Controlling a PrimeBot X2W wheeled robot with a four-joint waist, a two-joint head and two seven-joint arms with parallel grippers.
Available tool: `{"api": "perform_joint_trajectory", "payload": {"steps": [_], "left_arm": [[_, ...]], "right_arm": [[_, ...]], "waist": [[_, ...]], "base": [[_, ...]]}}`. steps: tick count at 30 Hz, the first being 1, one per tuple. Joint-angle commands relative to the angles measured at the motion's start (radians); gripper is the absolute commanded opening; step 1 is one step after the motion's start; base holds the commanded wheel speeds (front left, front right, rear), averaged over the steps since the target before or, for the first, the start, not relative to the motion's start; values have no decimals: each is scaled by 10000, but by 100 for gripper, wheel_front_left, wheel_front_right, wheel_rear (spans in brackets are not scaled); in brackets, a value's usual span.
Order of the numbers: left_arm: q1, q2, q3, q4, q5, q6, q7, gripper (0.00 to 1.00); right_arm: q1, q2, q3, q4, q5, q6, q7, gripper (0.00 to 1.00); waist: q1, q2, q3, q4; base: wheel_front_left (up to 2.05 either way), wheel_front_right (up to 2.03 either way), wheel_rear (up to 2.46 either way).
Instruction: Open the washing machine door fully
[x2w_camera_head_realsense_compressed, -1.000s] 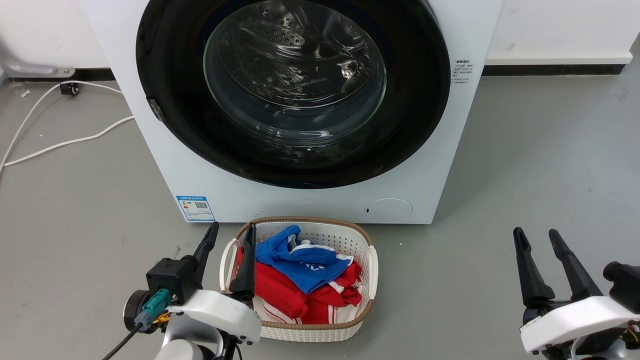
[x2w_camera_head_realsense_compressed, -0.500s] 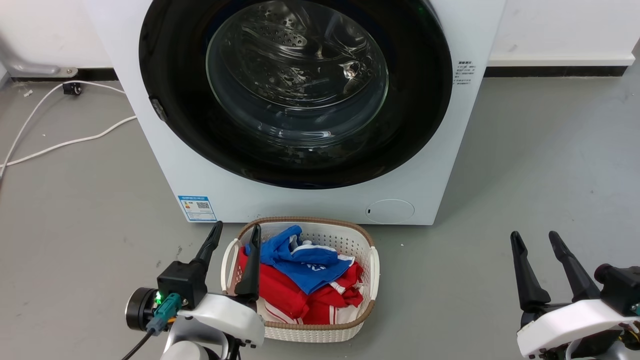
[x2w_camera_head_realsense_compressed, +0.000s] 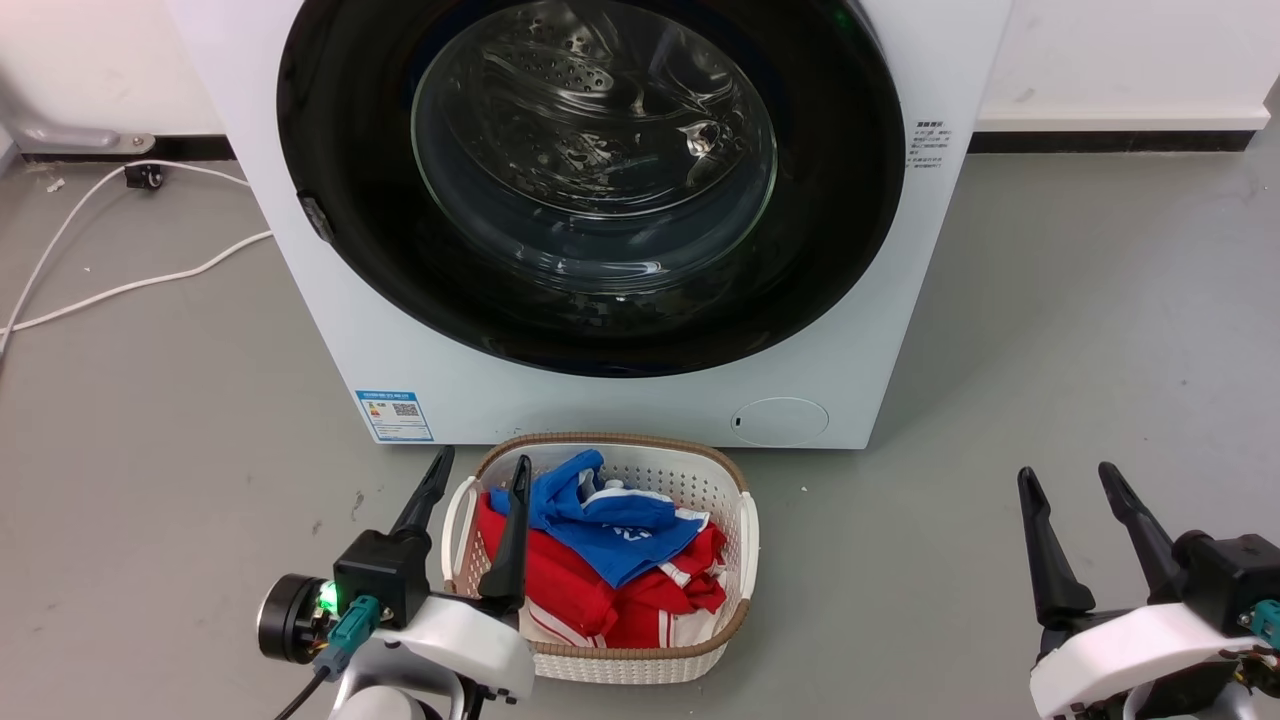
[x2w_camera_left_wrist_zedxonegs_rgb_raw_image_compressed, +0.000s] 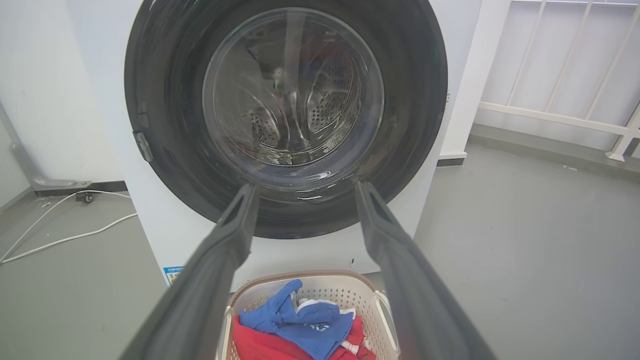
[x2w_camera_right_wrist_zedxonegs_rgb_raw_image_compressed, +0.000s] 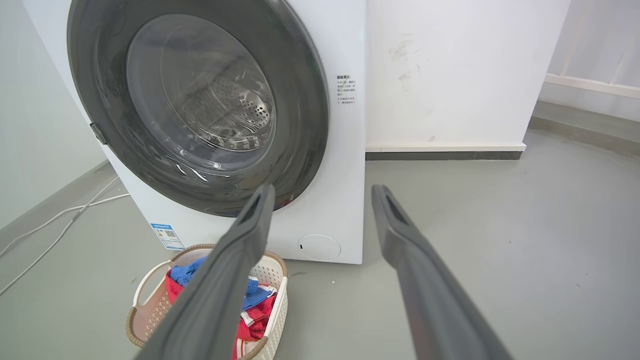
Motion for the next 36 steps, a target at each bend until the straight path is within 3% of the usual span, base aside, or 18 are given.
{"api": "perform_joint_trajectory", "payload": {"steps": [1,14,32,33,35,36], "left_arm": [[-91,-15,20,3,155,-25,-86,100],[-107,-238,154,293,682,-248,-315,100],[-135,-472,453,659,448,-401,-296,100],[-139,-480,460,677,443,-399,-294,100],[-149,-490,478,715,440,-406,-294,100],[-155,-497,482,732,439,-410,-294,100]], "right_arm": [[46,27,-4,-97,-168,22,-65,100],[98,91,-27,-103,-743,24,-212,100],[-61,194,-61,180,-450,24,-316,100],[-69,197,-60,194,-423,24,-302,63],[-90,204,-41,208,-291,24,-334,0],[-89,206,-54,225,-207,24,-331,0]], "waist": [[0,-1,3,3],[0,-1,13,45],[0,-1,-6,59],[0,-1,-8,62],[0,-1,-15,72],[0,-1,-20,75]], "base": [[0,0,0],[0,0,0],[0,0,0],[0,0,0],[0,0,0],[0,0,0]]}}
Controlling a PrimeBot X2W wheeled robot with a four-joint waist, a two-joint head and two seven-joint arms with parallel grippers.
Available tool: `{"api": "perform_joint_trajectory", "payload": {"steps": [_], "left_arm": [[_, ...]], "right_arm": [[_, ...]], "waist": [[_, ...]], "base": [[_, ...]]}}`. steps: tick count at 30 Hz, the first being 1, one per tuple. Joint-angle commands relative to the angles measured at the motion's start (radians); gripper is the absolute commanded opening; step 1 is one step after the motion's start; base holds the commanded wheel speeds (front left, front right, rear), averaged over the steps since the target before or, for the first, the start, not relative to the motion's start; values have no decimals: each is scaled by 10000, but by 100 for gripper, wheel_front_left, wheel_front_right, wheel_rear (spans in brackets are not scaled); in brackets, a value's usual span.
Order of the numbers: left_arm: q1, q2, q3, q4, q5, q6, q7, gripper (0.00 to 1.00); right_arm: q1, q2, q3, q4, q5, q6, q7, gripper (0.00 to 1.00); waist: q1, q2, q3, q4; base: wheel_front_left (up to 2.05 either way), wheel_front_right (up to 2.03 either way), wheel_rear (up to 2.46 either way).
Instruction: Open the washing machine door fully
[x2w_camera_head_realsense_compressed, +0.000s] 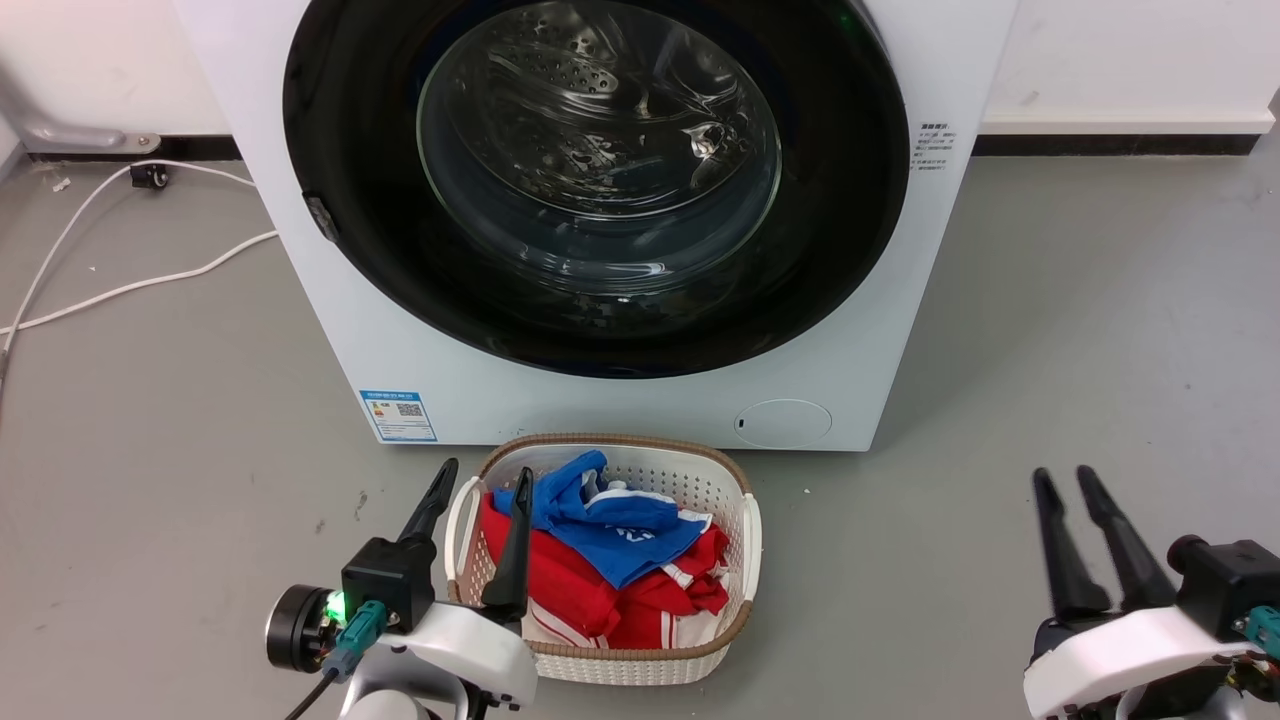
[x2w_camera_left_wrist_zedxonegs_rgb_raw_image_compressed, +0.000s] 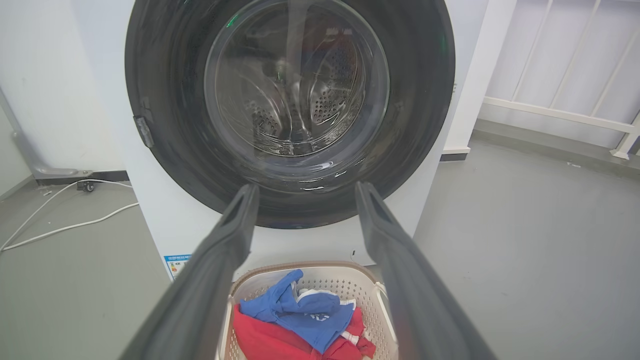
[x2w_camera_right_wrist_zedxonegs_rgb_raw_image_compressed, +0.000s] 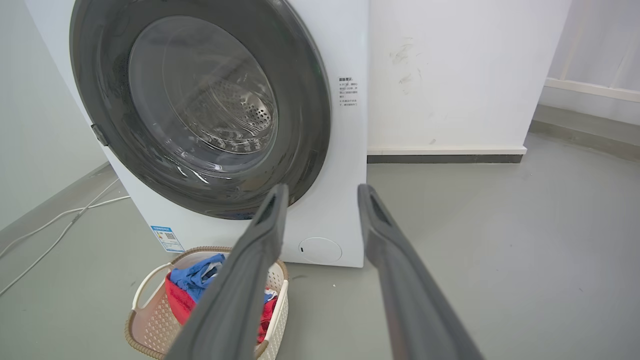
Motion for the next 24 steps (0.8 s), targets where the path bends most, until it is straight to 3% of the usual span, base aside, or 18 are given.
{"api": "perform_joint_trajectory", "payload": {"steps": [1,7,12,21,24], "left_arm": [[-98,-33,25,64,-34,-37,-26,100],[-152,-76,57,181,-94,8,-26,100],[-190,-107,29,190,-46,25,-26,100],[-206,-149,29,176,-46,110,-26,100],[-253,-153,61,111,-24,145,-26,100]], "right_arm": [[-90,36,24,14,181,22,-89,0],[-116,79,-195,-48,1292,22,-413,0],[-213,137,-654,165,3885,22,-288,0],[-635,135,-985,934,12561,23,434,0],[-990,132,-1302,1318,14744,23,778,0]], "waist": [[0,0,-9,8],[0,0,-41,37],[0,0,-39,49],[0,0,-15,2],[0,0,56,-27]], "base": [[0,0,0],[0,0,0],[0,0,0],[0,0,0],[0,0,0]]}}
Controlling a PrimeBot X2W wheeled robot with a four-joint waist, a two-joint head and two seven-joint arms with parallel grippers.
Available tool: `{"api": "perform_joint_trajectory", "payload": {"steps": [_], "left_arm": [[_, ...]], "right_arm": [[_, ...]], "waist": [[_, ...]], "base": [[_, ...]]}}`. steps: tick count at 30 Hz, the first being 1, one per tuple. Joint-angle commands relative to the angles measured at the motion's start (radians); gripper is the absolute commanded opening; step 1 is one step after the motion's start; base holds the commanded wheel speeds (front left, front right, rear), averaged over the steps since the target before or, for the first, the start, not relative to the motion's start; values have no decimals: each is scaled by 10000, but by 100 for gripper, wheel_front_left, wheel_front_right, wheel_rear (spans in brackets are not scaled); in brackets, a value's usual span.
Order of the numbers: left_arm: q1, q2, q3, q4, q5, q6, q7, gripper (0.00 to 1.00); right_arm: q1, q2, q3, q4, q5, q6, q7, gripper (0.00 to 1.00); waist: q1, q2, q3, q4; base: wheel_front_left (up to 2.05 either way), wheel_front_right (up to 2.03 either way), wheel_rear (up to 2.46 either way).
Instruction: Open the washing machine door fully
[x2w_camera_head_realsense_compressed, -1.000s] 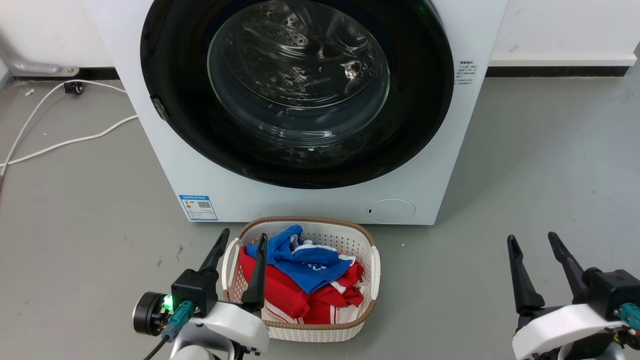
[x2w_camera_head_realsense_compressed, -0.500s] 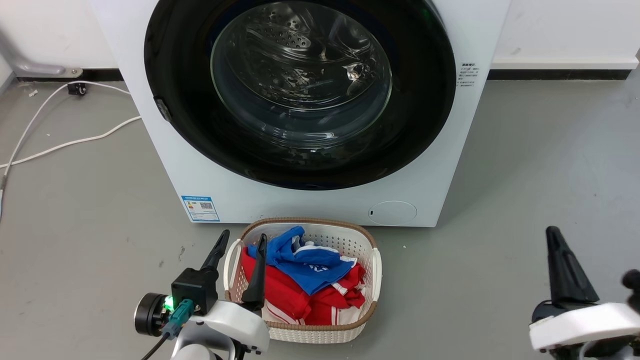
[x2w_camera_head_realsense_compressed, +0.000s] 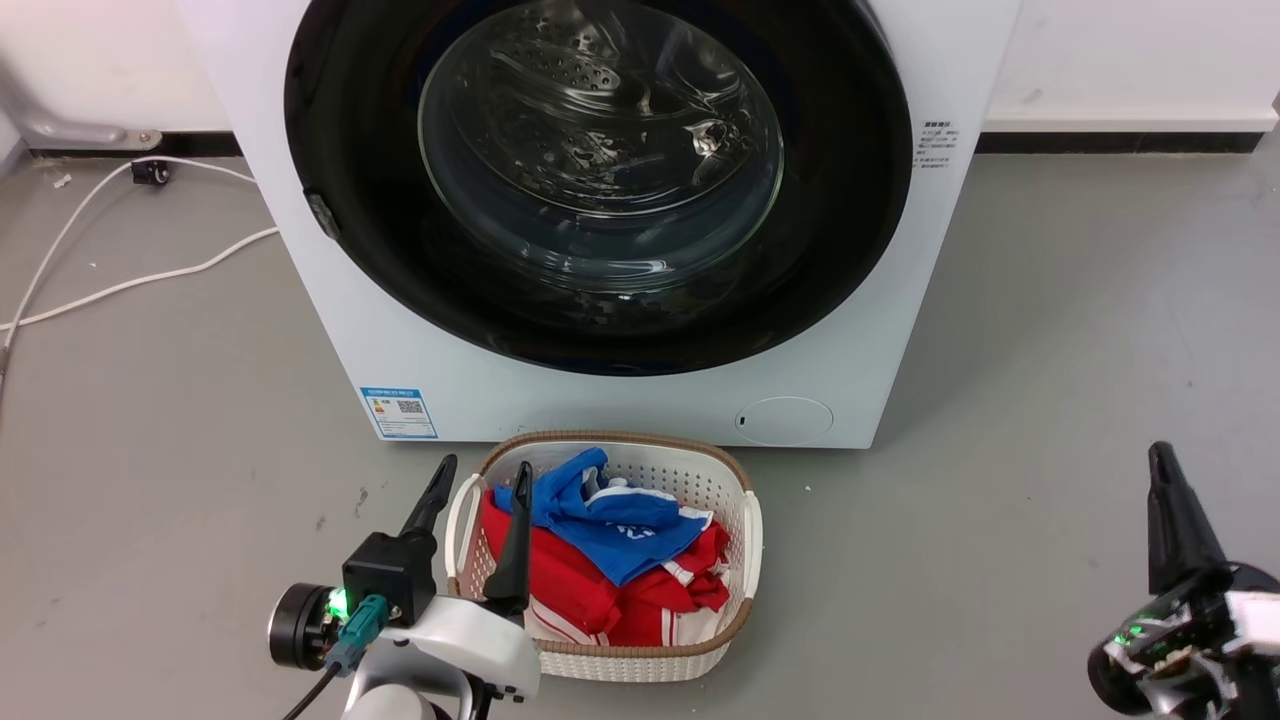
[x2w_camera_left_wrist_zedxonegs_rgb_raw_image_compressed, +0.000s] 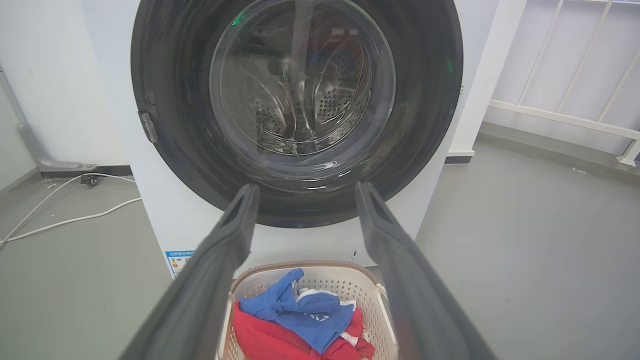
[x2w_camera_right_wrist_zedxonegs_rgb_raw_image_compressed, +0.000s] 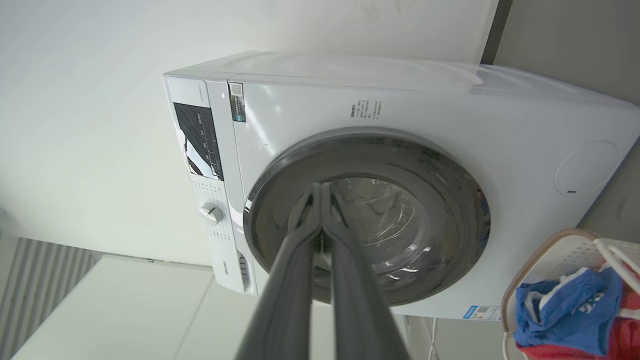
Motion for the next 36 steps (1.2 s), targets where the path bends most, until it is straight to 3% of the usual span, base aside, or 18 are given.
{"api": "perform_joint_trajectory", "payload": {"steps": [1,6,13,22,36], "left_arm": [[-175,-4,22,-81,72,50,-26,100],[-236,2,16,-156,108,44,-26,100],[-461,-18,-4,-388,185,83,-26,100],[-1299,-58,-218,-964,124,206,-26,100],[-2369,-79,-769,-1984,-72,624,-26,100]], "right_arm": [[-378,-3,-205,287,976,25,272,0],[-1129,-393,-461,1116,2355,25,771,0],[-2975,-1841,155,2757,3739,25,1583,0],[-5813,-3701,1981,4440,4615,25,2120,0],[-10046,-5585,5279,6082,5386,25,2820,0]], "waist": [[0,0,74,-25],[0,0,259,-43],[0,0,812,-21],[0,0,2308,299],[0,0,4100,777]], "base": [[0,0,0],[0,0,0],[0,0,0],[0,0,0],[0,0,0]]}}
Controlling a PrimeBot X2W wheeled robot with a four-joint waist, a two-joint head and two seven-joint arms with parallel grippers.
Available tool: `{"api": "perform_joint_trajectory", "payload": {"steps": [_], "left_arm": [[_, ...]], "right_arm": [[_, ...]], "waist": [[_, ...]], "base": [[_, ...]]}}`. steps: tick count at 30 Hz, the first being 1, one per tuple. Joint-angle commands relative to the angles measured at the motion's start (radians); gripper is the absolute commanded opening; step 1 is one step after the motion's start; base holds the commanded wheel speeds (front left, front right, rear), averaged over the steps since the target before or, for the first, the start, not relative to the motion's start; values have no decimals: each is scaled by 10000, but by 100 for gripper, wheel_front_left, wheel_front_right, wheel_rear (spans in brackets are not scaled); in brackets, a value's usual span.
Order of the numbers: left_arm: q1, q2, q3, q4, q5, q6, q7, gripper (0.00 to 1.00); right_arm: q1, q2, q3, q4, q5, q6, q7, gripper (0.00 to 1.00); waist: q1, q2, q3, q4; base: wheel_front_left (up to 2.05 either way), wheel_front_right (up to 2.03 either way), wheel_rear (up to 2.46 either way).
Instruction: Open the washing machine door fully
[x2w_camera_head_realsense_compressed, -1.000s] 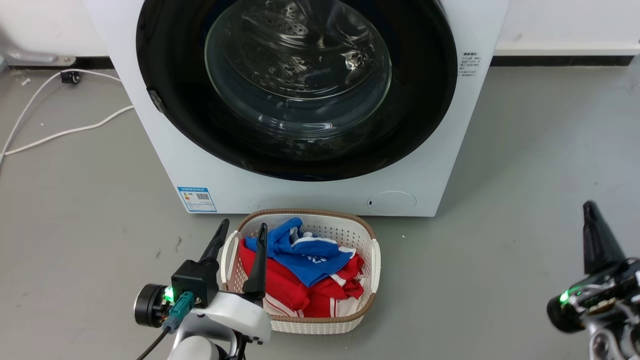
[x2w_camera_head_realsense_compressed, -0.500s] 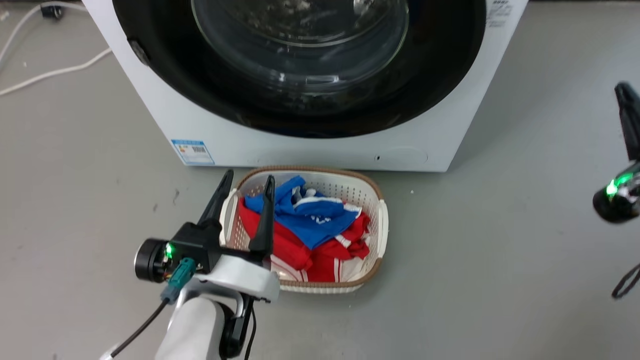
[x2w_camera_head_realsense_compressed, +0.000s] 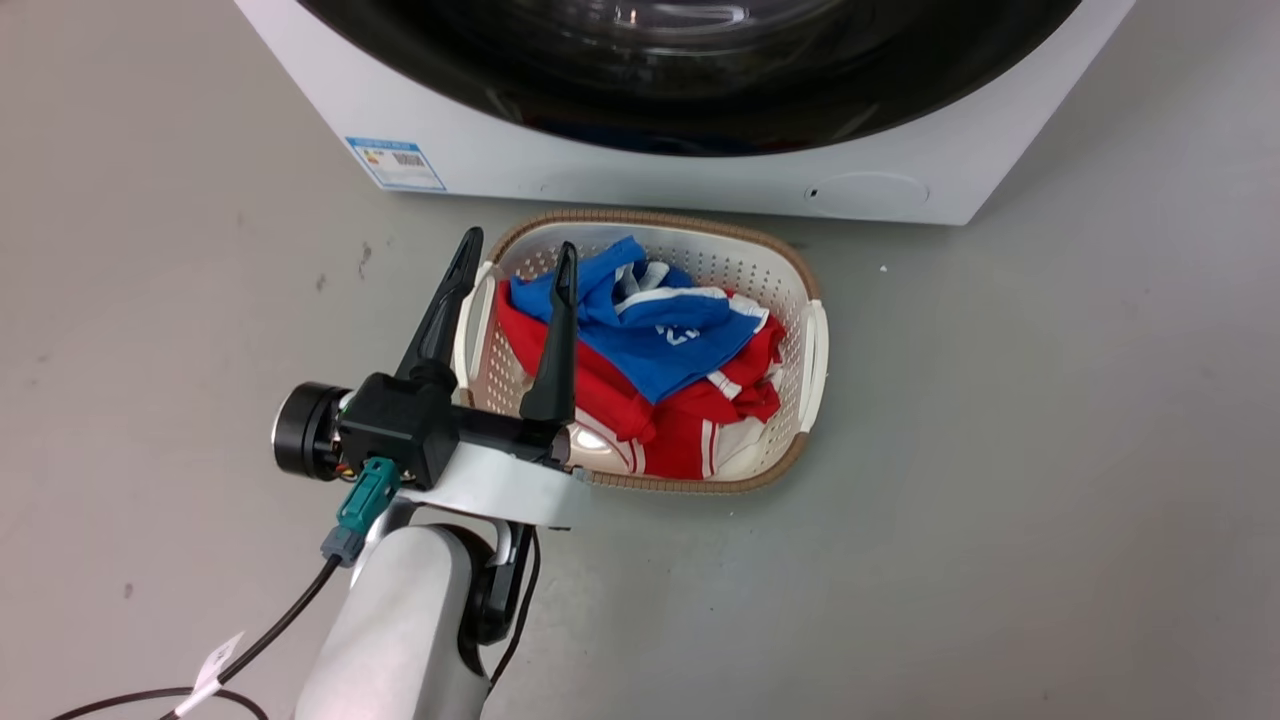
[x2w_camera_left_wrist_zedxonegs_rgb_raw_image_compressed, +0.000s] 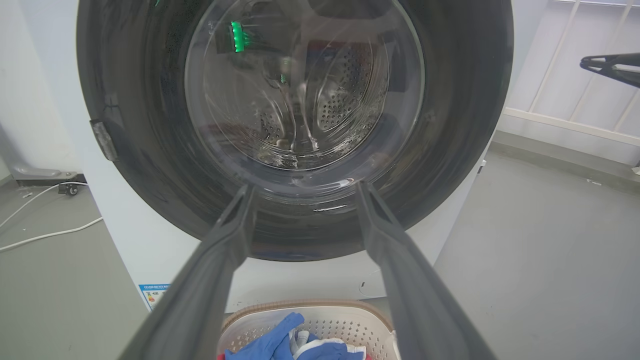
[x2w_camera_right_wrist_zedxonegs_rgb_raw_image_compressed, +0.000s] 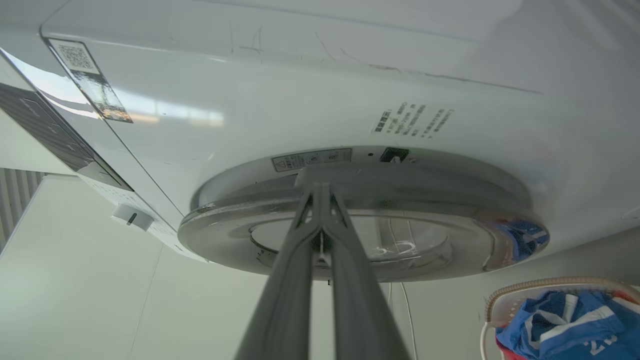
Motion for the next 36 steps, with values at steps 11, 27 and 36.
{"api": "perform_joint_trajectory", "payload": {"steps": [11,27,36], "left_arm": [[-625,-9,-378,-349,-80,223,-26,100],[-959,-8,-662,-608,-72,428,-26,100],[-966,-9,-713,-520,-105,462,-26,100]], "right_arm": [[-3238,-232,2623,1264,327,25,434,0],[-5483,194,5065,2024,750,25,936,0],[-5302,-77,5849,1519,1124,27,1502,0]], "waist": [[-1,0,1028,271],[-1,0,1653,407],[-1,0,1523,336]], "base": [[0,0,0],[0,0,0],[0,0,0]]}}
